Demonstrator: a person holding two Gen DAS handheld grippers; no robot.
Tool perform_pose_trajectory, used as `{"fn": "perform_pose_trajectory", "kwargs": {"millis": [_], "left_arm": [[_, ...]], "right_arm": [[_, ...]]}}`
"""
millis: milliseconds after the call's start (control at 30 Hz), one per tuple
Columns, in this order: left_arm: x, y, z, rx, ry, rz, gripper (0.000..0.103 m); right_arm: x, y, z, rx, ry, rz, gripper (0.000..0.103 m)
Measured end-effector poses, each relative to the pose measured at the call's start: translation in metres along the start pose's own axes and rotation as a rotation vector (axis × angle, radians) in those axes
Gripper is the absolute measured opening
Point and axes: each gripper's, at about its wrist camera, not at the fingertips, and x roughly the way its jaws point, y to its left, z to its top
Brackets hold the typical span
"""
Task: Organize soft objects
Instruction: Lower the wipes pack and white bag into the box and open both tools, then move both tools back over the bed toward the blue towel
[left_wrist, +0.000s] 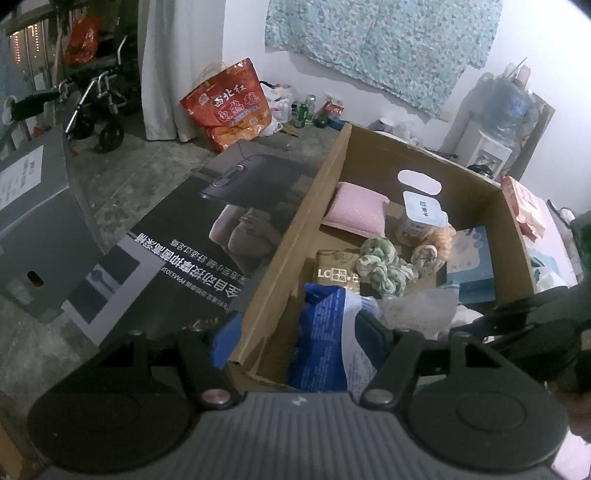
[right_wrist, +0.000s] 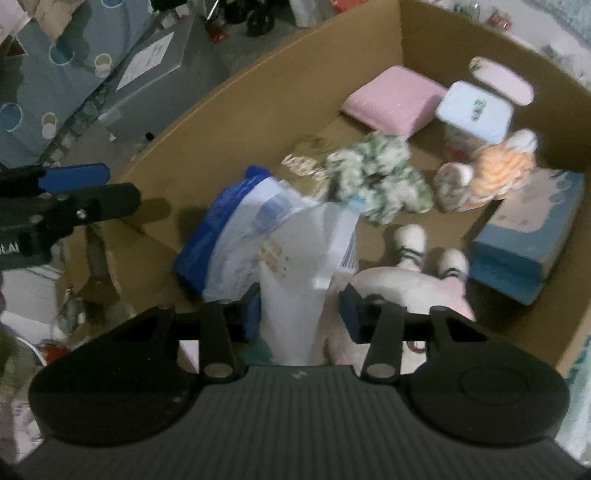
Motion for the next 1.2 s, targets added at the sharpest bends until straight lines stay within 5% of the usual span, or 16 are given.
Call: {"fn": "perform_pose_trajectory", "kwargs": {"millis": [200,333,500,633,900,1100,1200], "left_arm": [[-0.002,0.006,-0.002,-0.010,-0.007,-0.008,0.070],[-0.002,0.007,-0.001,-0.018,-0.016,-0.008,0.070],[0.000,0.007,-0.002,-0.016,-0.009,-0.008,0.070],[0.002,0.006,-0.004,-0.016,0.001,-0.010,0.070],[0.002,0.002,-0.005,-0.007,0.002,-0.003,0.071],[-0.001,-0.006,-0.004,0.010,-0.002,-0.003,0.075],[-0.004,-0.010,-0.003,0.021,-0.013,0.004,0.078]], "right_arm": [[-0.043,-0.010,-0.004,0.040,-0.128,0.020,0.056],[-0.066,-0.016,0.000,0.046,-0.226,0.022,0.030],[-0.030,-0.005,-0.005,-0.006,-0.134,0.026,0.015],[0.008,0.002,-0.016,-0.060,-0.073,-0.032,0.015],[0.022,-0.002,-0.018,-0.078,0.031,-0.059,0.019],[0.005,-0.006,-0.019,-0.062,-0.048,-0.071,0.022],[-0.018,-0.015,-0.020,-0.024,-0.099,0.011,0.029]]}}
